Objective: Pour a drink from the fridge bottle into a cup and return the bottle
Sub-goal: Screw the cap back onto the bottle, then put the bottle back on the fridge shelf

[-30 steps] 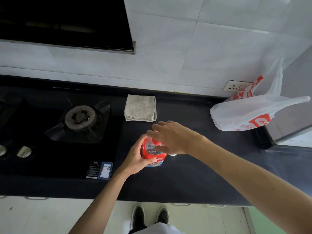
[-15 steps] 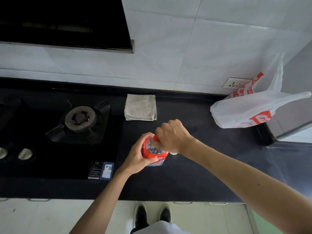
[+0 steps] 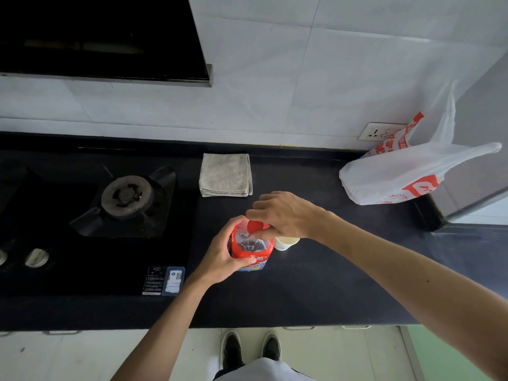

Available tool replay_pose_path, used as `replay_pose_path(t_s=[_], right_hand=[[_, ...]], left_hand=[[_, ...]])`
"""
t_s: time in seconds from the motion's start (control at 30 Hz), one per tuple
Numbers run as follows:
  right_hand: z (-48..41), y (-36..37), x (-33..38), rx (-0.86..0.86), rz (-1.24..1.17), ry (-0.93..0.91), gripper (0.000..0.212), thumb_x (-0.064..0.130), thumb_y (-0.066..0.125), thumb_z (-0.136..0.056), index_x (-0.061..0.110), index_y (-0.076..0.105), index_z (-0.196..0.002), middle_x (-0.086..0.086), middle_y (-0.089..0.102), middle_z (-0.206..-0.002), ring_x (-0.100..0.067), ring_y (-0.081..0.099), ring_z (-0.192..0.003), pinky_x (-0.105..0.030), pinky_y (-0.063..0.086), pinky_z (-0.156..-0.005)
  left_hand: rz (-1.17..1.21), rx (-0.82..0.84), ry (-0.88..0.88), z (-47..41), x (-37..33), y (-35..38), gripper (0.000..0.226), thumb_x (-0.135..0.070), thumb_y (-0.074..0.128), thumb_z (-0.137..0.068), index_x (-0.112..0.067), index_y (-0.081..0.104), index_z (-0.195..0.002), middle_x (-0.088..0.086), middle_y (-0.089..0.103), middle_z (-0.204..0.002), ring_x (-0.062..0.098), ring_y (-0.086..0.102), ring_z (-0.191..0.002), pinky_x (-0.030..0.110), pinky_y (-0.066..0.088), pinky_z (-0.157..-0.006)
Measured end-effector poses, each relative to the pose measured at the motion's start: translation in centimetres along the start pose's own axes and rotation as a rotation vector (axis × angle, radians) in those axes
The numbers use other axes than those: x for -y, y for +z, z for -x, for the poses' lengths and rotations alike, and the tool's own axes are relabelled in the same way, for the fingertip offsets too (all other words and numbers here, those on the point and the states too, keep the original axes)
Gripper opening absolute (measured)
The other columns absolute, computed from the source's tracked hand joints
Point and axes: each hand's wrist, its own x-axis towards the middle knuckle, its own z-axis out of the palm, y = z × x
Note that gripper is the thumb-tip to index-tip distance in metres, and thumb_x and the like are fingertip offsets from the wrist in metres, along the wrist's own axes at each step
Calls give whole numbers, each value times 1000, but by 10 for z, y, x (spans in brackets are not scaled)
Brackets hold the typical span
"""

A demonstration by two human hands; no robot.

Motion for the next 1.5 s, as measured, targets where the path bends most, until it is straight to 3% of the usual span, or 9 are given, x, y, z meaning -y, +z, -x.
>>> replay_pose_path(t_s=[0.17, 0.3, 0.37, 0.5, 0.67, 0.77, 0.9, 1.2, 1.5], right_hand=[[1, 9, 10, -19, -25, 167, 38, 50, 67, -88, 13, 60, -84, -1, 53, -52, -22, 39, -42, -27, 39, -44], [7, 17, 31, -102, -71, 419, 46, 58, 54, -91, 16, 44, -74, 5, 42, -49, -19, 35, -38, -25, 33, -38], [17, 23, 39, -120, -189, 516, 44, 57, 54, -92, 16, 45, -83, 5, 51, -62, -17, 43, -48, -28, 40, -45], [39, 38, 50, -92, -357, 634, 61, 69, 55, -85, 21, 49, -121, 6, 52, -111, -12, 48, -95, -30, 46, -85], [44, 53, 59, -89, -526, 677, 78, 57, 72, -80, 29, 37, -144, 6, 44, -138, -3, 39, -123, -23, 34, -103], [41, 54, 59, -86, -657, 696, 85, 49, 80, -76, 33, 34, -145, 11, 41, -141, 15, 31, -123, -11, 34, -101], [39, 57, 62, -97, -702, 725, 81, 40, 86, -73, 28, 40, -139, 11, 45, -136, 5, 42, -117, -9, 42, -93], [8, 17, 59, -329, -860, 810, 79, 29, 94, -61, 35, 52, -128, 10, 61, -120, -10, 63, -110, -36, 57, -89], [-33, -92, 31, -482, -940, 628, 78, 11, 91, -65, 19, 51, -131, 9, 64, -118, -9, 64, -110, -25, 55, -90]], left_hand=[[-23, -37, 43, 0, 3, 1, 86, -13, 88, -69, -26, 43, -141, -12, 53, -134, 12, 55, -127, 33, 56, -96], [-29, -41, 67, 0, 3, 2, 84, -14, 87, -70, -26, 43, -140, -12, 55, -133, 16, 56, -126, 37, 57, -95], [-31, -21, 61, -1, 4, 1, 83, -15, 88, -71, -25, 43, -140, -8, 54, -134, 18, 56, -126, 39, 57, -96], [-17, 3, 60, 0, 0, 1, 82, -18, 87, -71, -25, 42, -139, -8, 54, -133, 16, 55, -126, 39, 54, -100], [24, -17, 47, 2, 0, 0, 98, -31, 91, -65, -28, 35, -145, -6, 51, -139, 21, 53, -131, 40, 53, -102], [46, 7, 14, 4, -1, -2, 104, -31, 93, -63, -36, 31, -147, -16, 49, -139, 15, 51, -132, 33, 53, -101], [40, 45, -6, 4, -1, -6, 106, -21, 93, -65, -38, 29, -147, -27, 46, -137, 7, 50, -131, 27, 51, -102], [159, 96, -193, 18, 9, -46, 101, -28, 91, -55, -67, 34, -129, -13, 51, -141, 9, 53, -129, 45, 40, -113], [529, 53, -132, -1, -78, -83, 94, -6, 88, -65, -33, 44, -144, 10, 67, -129, 29, 63, -122, 59, 49, -101]])
